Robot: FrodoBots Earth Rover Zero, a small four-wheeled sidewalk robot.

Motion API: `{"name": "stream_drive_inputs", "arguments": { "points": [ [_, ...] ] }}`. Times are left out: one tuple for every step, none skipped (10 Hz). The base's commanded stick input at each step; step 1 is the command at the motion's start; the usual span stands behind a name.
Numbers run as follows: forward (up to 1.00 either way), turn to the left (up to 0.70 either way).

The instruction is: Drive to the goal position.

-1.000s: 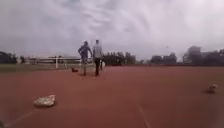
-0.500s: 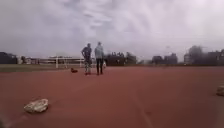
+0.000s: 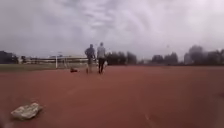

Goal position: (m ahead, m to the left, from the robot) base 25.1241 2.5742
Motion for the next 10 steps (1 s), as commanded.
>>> {"name": "stream_drive_inputs", "arguments": {
  "points": [
    [0.46, -0.41],
    [0.46, -0.24],
    [0.46, -0.06],
    [0.46, 0.00],
    [0.46, 0.00],
    [0.46, -0.38],
    [0.46, -0.22],
    [0.46, -0.06],
    [0.46, 0.00],
    [0.46, 0.00]
  ]
}}
